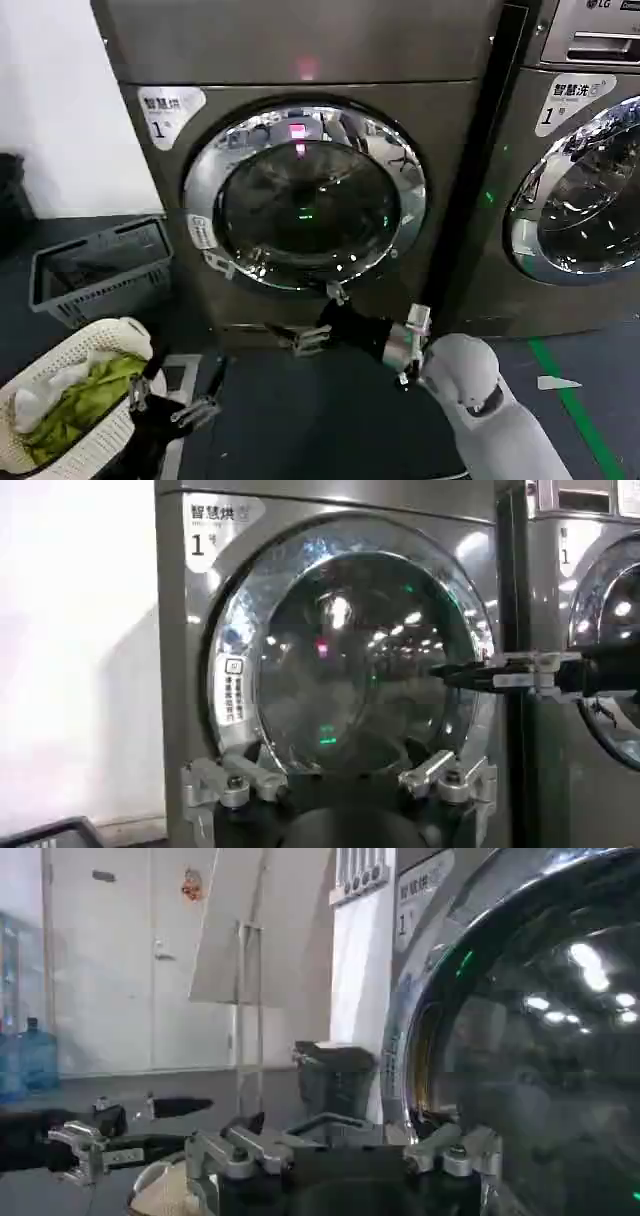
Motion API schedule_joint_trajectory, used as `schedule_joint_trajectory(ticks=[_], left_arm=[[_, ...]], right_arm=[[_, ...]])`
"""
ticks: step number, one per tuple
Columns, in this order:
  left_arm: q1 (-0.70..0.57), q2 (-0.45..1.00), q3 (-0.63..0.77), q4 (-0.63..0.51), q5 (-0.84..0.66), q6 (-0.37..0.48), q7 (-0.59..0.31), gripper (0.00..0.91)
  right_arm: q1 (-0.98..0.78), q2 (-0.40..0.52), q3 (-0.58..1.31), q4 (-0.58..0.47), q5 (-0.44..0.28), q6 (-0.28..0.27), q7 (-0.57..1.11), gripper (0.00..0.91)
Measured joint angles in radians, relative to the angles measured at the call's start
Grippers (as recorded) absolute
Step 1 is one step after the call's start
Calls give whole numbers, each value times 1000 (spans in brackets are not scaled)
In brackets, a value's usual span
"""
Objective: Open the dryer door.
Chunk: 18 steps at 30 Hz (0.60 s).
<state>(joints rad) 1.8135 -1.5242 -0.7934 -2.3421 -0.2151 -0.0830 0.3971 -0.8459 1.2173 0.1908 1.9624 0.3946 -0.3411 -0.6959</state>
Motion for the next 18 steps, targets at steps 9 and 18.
schedule_joint_trajectory(ticks=[9, 18], left_arm=[[-1, -2, 8, 19, 11, -7, 17, 907], [1, -10, 11, 17, 39, -8, 20, 907]], right_arm=[[126, 51, -72, -162, -27, 74, -2, 907], [313, 139, -199, -387, -73, 132, 65, 907]])
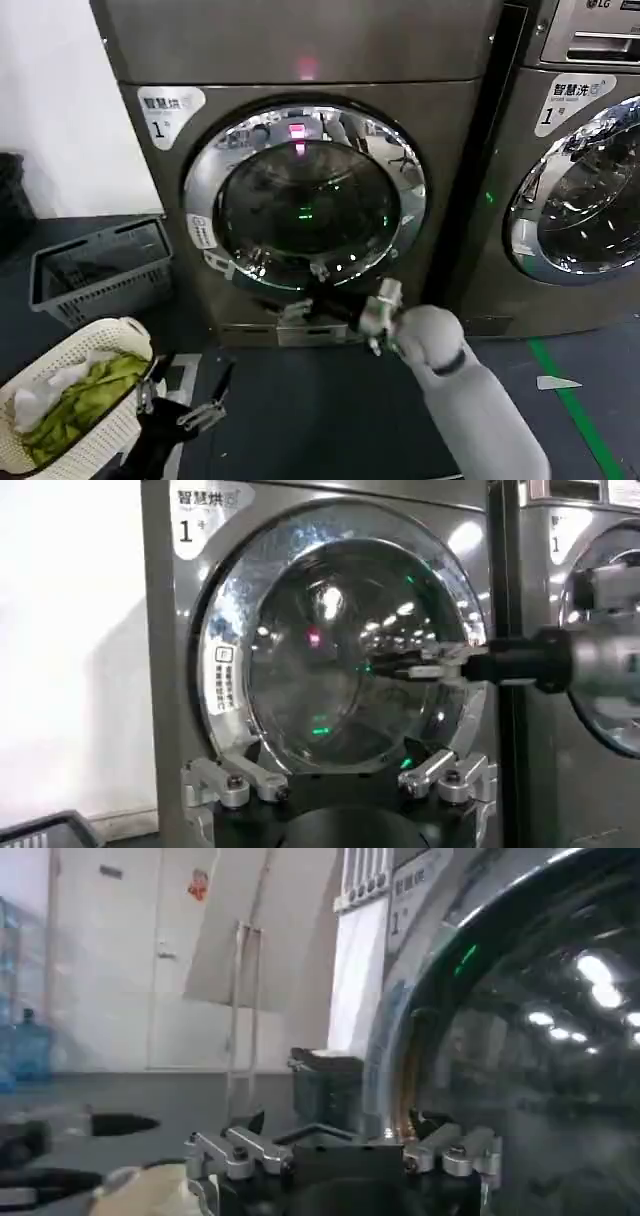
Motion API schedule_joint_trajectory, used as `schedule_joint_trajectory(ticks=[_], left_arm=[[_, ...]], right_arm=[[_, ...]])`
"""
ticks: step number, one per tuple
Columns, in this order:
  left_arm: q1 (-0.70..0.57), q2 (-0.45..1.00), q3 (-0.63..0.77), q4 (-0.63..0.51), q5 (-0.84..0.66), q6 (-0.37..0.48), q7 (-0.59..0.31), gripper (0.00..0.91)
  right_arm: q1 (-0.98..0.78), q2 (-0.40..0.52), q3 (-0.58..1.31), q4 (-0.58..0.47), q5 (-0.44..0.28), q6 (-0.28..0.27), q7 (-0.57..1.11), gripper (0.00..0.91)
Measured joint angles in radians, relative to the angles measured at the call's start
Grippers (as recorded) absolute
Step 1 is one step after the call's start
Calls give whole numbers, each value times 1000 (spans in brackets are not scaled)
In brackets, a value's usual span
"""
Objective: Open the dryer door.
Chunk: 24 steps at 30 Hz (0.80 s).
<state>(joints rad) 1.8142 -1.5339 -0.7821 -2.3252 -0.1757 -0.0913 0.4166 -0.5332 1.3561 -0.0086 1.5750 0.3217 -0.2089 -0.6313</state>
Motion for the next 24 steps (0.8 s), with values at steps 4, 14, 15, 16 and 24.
schedule_joint_trajectory(ticks=[4, 14, 15, 16, 24], left_arm=[[8, -8, 17, 3, 35, -10, 2, 907], [18, -18, 18, 2, 63, -19, -3, 907], [18, -19, 18, 3, 67, -19, -3, 907], [17, -19, 18, 5, 72, -20, -4, 907], [13, -29, 21, 15, 104, -35, 3, 907]], right_arm=[[61, 46, -37, -92, -16, 8, 2, 907], [180, 155, -81, -308, -22, 58, 11, 907], [188, 164, -87, -325, -20, 59, 17, 907], [195, 171, -93, -340, -19, 60, 20, 907], [226, 233, -117, -427, -28, 73, 20, 907]])
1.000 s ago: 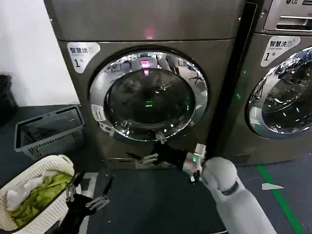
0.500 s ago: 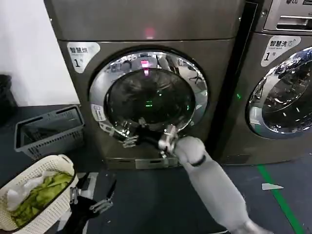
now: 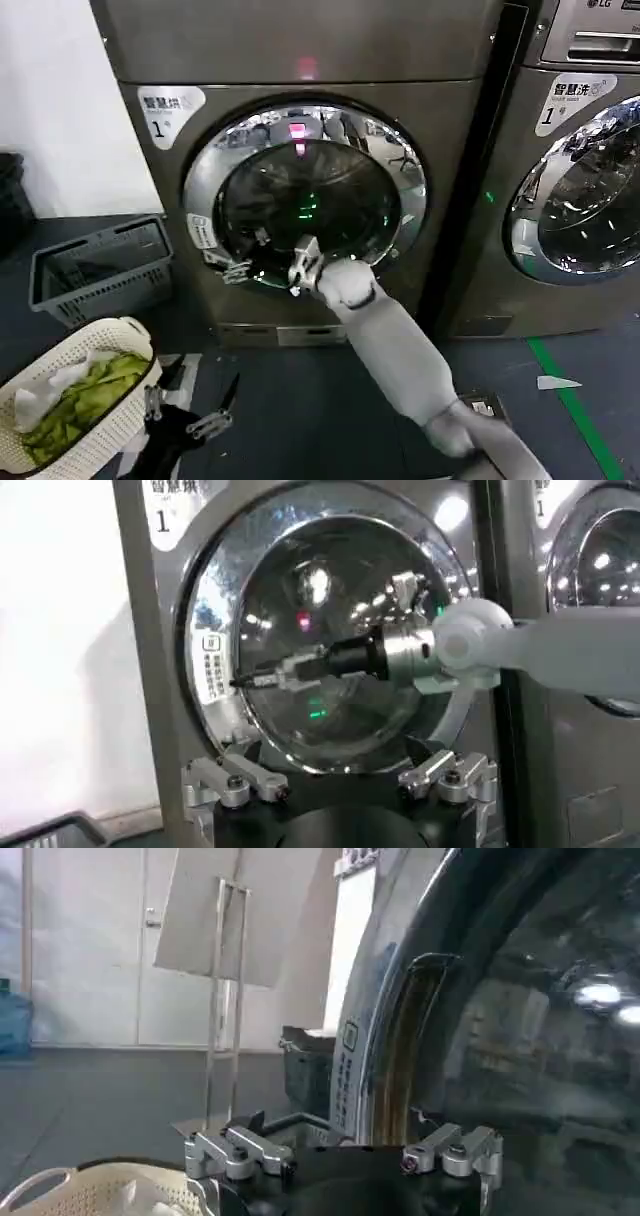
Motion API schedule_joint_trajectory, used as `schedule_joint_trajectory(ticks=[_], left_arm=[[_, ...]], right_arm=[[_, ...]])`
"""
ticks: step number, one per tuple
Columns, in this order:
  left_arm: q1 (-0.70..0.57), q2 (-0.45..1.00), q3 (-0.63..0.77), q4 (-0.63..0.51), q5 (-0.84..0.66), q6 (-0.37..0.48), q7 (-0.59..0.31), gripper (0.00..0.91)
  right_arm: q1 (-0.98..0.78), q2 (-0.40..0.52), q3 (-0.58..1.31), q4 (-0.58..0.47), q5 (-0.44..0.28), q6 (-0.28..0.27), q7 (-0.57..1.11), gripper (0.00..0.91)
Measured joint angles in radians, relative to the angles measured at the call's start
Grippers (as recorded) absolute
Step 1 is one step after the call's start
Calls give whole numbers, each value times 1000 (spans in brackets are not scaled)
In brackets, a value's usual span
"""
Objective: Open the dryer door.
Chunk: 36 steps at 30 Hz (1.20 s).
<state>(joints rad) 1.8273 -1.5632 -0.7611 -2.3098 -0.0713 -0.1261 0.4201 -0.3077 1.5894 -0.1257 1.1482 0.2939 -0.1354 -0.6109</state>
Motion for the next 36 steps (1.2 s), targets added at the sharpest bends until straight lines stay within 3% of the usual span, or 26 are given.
schedule_joint_trajectory(ticks=[6, 13, 21, 27, 33, 36], left_arm=[[1, -12, -1, -9, 16, -3, 0, 907], [1, -16, -6, -11, 27, 2, 1, 907], [-41, 5, -46, 28, 24, 44, 4, 907], [-88, 44, -113, 75, -10, 45, 4, 907], [-152, 76, -200, 117, -52, 116, -3, 907], [-187, 91, -233, 133, -87, 139, -23, 907]], right_arm=[[31, 20, -5, -43, 2, 5, -11, 907], [15, 2, -13, -12, 19, -16, -87, 907], [-42, -62, 11, 82, 27, -69, -221, 907], [-84, -131, 18, 179, 76, -106, -314, 907], [-125, -202, 21, 281, 131, -115, -357, 907], [-145, -225, 26, 322, 165, -147, -392, 907]])
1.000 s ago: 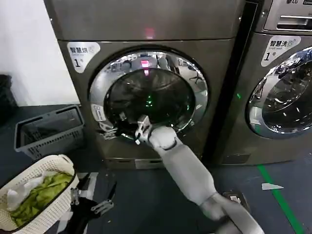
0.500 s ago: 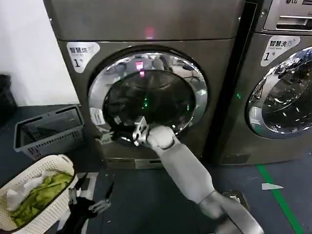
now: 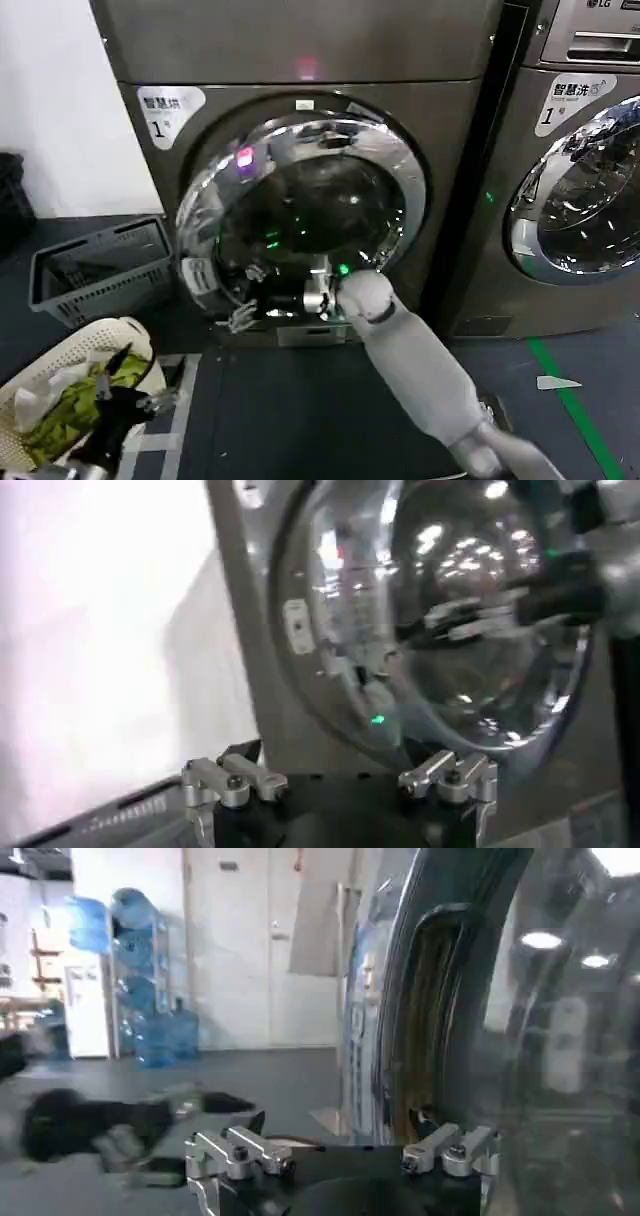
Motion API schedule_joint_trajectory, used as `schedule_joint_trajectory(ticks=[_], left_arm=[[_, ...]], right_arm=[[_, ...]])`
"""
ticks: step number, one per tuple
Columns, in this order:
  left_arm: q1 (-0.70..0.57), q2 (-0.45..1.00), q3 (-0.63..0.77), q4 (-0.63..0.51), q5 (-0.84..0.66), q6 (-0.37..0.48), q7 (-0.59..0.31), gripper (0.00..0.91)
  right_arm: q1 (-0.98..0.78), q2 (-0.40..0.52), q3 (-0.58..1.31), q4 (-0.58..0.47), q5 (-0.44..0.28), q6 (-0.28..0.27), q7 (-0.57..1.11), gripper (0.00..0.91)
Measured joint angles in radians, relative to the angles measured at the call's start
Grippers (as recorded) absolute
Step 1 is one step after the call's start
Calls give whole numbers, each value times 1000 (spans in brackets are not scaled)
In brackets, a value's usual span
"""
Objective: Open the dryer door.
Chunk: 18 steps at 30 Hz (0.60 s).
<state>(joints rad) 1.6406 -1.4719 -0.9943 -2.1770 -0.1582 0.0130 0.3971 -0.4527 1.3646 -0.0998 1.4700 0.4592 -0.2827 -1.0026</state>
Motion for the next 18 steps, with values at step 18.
schedule_joint_trajectory(ticks=[18], left_arm=[[-145, 188, -81, 107, -386, 144, 83, 907]], right_arm=[[-120, -167, 60, 153, 59, 3, -242, 907]])
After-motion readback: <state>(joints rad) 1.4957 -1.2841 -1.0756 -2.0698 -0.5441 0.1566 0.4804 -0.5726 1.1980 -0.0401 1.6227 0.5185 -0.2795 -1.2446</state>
